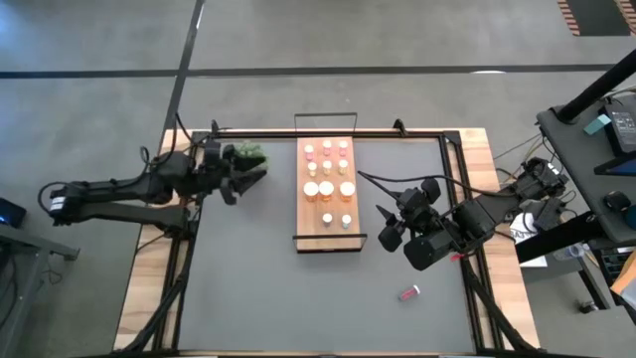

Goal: Pick and place medicine bottles onto shelf by color
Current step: Put the blue pill bottle aligned with the other blue pill bottles on the shelf

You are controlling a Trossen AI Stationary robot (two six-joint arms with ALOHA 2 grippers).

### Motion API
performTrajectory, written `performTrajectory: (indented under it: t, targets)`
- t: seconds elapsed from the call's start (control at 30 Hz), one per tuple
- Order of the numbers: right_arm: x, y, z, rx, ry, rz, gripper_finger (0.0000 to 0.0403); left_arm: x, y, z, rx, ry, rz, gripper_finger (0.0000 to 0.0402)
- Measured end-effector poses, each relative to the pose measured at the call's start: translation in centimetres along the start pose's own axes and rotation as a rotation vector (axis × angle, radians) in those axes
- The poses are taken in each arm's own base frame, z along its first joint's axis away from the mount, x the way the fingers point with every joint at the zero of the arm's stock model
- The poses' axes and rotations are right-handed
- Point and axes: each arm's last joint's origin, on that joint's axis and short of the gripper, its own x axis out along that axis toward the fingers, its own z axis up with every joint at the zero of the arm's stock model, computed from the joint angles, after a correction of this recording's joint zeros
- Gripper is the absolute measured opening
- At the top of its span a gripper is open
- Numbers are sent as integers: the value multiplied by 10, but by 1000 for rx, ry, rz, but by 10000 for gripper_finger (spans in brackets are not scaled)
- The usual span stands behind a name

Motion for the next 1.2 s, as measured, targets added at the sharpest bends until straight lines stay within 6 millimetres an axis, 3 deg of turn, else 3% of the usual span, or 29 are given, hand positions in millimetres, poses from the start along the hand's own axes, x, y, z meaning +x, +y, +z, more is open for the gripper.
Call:
performTrajectory:
  t: [0.5, 0.83, 1.2]
  targets:
    - [0, 0, 0, 1, 0, 0, 203, 6, 3, -30, -72, 61, -136, 262]
    - [0, 11, 10, 126, -68, 73, 203, 4, -1, -30, -77, 58, -169, 262]
    - [6, 10, 16, 74, -86, 60, 203, 4, -1, -30, -77, 59, -169, 262]
